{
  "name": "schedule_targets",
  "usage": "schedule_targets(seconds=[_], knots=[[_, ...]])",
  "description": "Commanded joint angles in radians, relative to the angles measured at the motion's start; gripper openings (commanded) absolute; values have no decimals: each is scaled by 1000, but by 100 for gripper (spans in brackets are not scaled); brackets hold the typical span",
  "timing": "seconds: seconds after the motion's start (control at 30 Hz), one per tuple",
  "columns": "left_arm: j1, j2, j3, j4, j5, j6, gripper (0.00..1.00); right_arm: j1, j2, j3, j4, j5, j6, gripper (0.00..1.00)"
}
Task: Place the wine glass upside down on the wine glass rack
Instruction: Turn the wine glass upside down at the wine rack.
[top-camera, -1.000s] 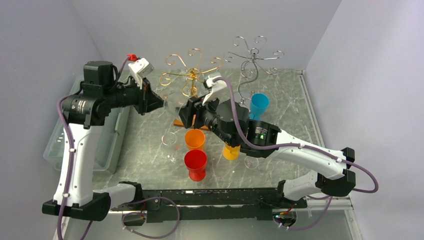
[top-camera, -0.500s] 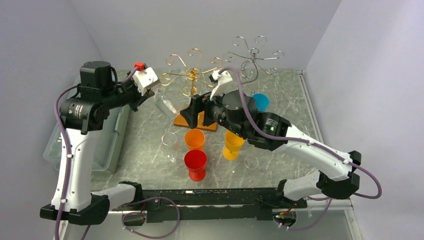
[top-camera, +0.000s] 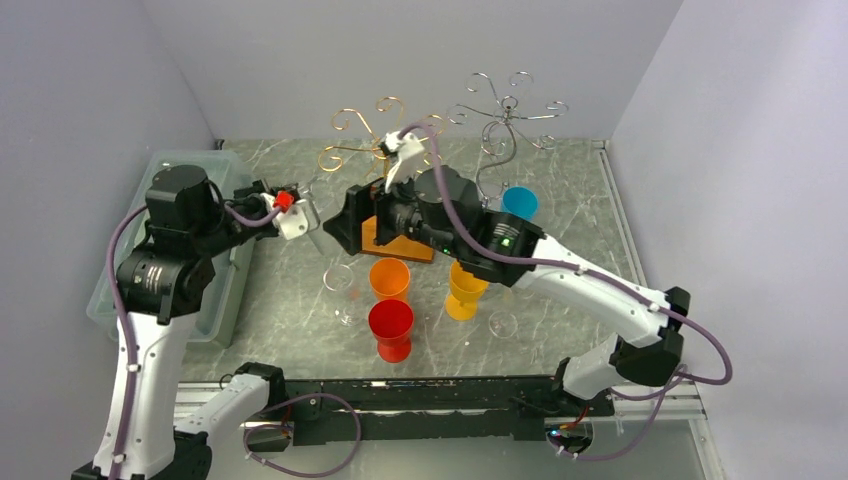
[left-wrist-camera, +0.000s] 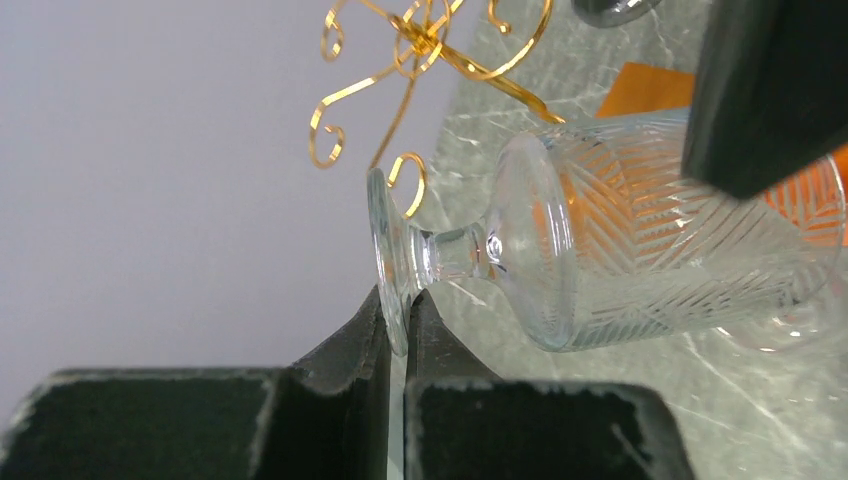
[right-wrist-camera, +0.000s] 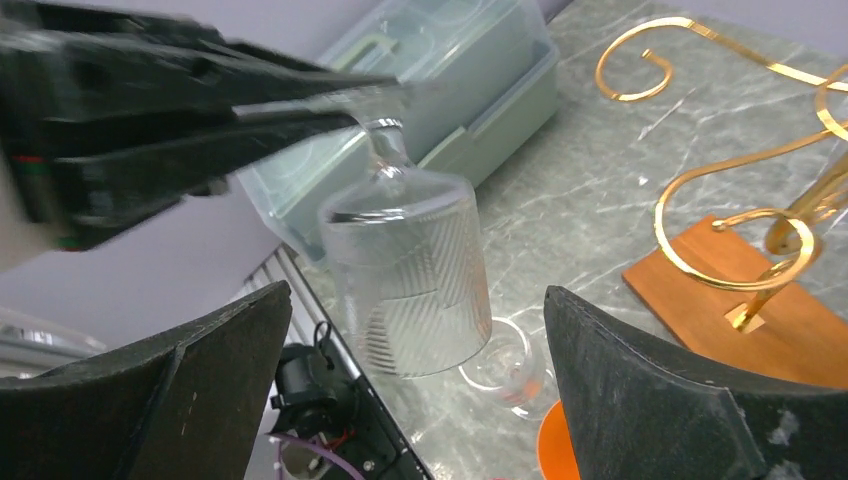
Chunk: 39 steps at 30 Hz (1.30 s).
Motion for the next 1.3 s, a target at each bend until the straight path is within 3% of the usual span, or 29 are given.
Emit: schedule_targets(seconds=[0.0,0.3,0.37,0.47,0.6,0.63,0.67,0.73,0.8,0.97,1.17,1.27], knots=[[-4,-39,23,152,79,117,0,3,19,-36,157,-105,-37,100],[-4,-73,-2,149,154,170,0,31,80,-124,294,-24,-159,100],[-4,-77,2,139,174,176,0,31,88,-146,327,-6,-176,96],[-4,-88,-4,134,196,181,0,32,69,-231,459,11,-197,77],[-4,-92,-3,144,197,148,0,33,33,-368,651,60,-212,37],[-4,-90,-1,149,193,120,5,33,27,-396,693,72,-216,30],[-4,-87,-2,156,187,87,25,34,22,-428,735,85,-225,24],[-4,-78,-4,179,165,13,56,35,16,-493,829,130,-232,22],[-4,-59,-1,213,112,-81,70,34,18,-551,903,168,-251,22],[-4,43,58,211,-72,-284,88,26,50,-604,991,238,-289,22],[4,212,150,163,-256,-465,88,-5,87,-622,1087,249,-270,22],[52,273,161,179,-270,-539,86,-10,101,-622,1120,245,-263,22]])
